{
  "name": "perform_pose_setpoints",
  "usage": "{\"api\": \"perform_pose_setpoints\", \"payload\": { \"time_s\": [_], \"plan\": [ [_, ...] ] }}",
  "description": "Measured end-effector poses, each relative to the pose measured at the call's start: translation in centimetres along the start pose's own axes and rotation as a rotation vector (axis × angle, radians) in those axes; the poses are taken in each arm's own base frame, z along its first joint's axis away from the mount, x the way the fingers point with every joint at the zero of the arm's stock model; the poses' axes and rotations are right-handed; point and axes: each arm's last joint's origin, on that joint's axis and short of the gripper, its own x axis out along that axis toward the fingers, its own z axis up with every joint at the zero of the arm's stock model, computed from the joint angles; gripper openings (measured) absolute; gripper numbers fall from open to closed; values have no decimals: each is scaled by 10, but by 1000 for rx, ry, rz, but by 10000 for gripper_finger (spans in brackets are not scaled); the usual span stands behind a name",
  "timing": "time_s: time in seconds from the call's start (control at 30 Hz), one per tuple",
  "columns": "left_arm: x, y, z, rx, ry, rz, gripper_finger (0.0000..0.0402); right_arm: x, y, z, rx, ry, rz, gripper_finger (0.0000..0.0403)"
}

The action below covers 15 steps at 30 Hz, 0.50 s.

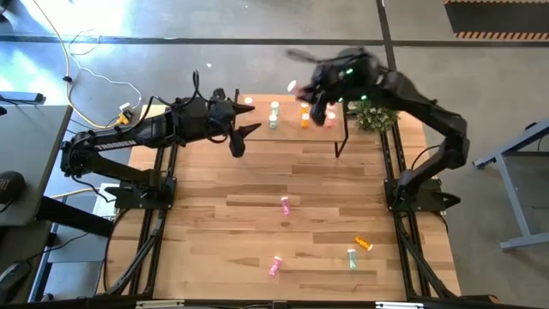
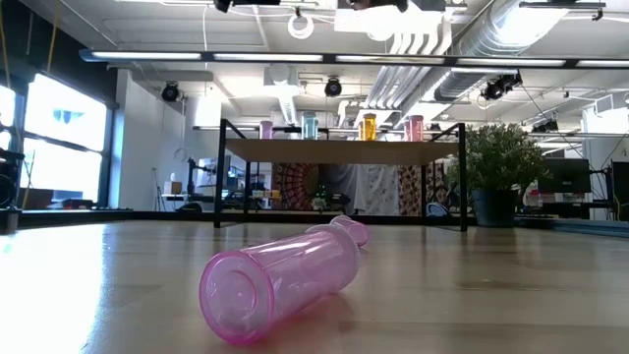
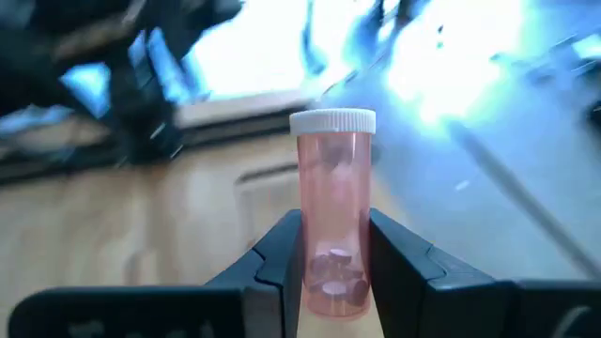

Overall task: Pick and place medicine bottles onto shelf by color
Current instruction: Put the pink pill bottle on the shelf aligned with the other pink pill bottles

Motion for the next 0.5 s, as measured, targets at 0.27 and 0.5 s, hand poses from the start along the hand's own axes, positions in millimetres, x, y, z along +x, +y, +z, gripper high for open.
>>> {"api": "perform_pose_setpoints", "payload": {
  "time_s": [0.27,0.5],
  "plan": [
    [-3,8,-5,29,61,23,245,-34,-18,-20,91,-121,-240,85],
    [-3,8,-8,73,90,22,245,-44,-6,-67,268,-305,-282,85]
  ]
}}
